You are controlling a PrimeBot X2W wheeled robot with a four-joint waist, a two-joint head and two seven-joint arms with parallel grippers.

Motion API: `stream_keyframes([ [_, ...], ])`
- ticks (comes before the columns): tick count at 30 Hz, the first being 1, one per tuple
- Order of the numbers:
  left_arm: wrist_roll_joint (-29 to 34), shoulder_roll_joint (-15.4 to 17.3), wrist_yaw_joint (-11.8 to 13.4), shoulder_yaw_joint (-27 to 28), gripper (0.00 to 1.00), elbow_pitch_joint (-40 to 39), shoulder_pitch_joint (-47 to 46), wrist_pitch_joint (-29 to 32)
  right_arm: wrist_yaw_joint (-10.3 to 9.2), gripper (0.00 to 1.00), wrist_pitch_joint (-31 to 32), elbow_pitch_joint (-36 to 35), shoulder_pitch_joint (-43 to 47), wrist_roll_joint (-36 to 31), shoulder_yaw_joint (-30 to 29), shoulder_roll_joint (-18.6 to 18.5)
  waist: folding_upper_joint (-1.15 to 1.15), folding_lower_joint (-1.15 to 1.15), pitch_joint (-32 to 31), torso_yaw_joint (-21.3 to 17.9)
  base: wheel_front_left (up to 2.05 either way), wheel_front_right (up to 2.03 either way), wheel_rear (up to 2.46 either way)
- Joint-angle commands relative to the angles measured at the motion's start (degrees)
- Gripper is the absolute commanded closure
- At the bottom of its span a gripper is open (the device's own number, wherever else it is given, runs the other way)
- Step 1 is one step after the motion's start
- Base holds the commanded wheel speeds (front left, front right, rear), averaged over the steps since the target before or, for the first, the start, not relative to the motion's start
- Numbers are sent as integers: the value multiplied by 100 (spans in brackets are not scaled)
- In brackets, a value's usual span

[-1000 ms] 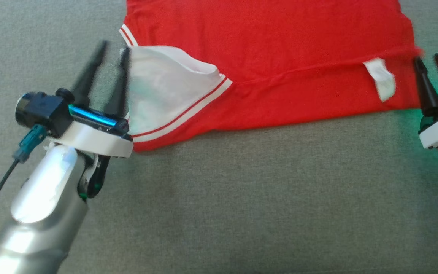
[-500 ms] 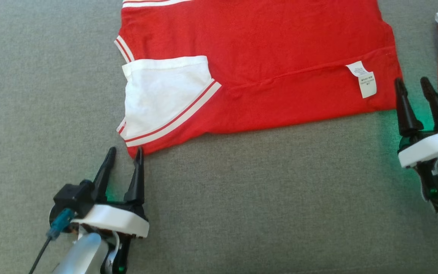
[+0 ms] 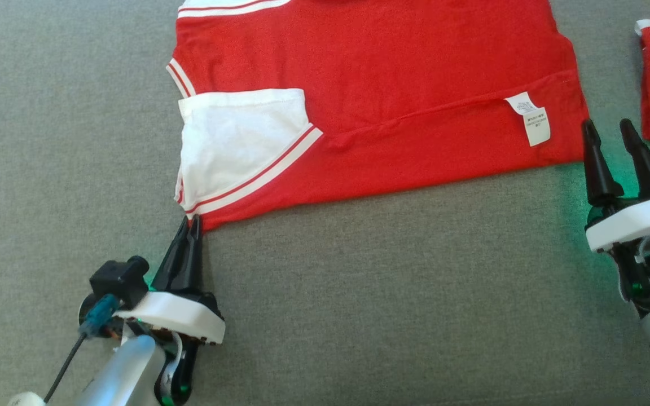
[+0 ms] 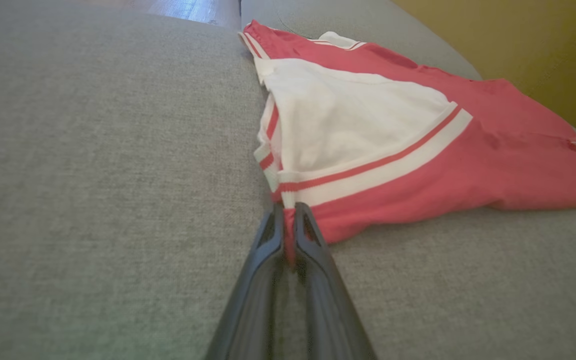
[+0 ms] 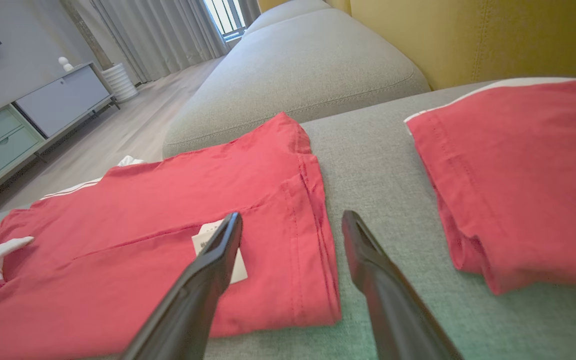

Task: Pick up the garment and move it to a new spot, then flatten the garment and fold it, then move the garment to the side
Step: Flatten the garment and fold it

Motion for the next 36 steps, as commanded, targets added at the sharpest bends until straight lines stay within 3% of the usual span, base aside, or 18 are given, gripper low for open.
stream_keyframes([
  [1,-11,52,-30,69,100,16,-19,54,-5,0,-9,-59,149,-25,25,-50,0,0,-32,2,0,0,0],
  [12,79,168,57,102,100,-342,34,-42,-5,0,614,895,-39,-370,-153,286,0,0,-169,156,0,0,0],
  [13,83,173,62,96,100,-365,36,-41,-5,11,683,949,-57,-386,-145,303,0,0,-176,167,0,0,0],
  [14,86,177,67,90,100,-383,38,-40,-5,44,730,996,-71,-398,-151,316,0,0,-185,179,0,0,0],
  [16,88,182,70,75,100,-422,49,-38,-5,100,762,1057,-83,-418,-168,336,0,0,-213,202,0,0,0],
  [26,63,358,134,42,100,-753,406,-17,-5,100,532,903,258,-274,-129,138,0,0,-597,219,0,0,0],
  [36,46,631,474,-166,100,-1721,1395,291,-5,100,626,357,1353,9,-256,-344,0,0,-902,248,0,0,0],
])
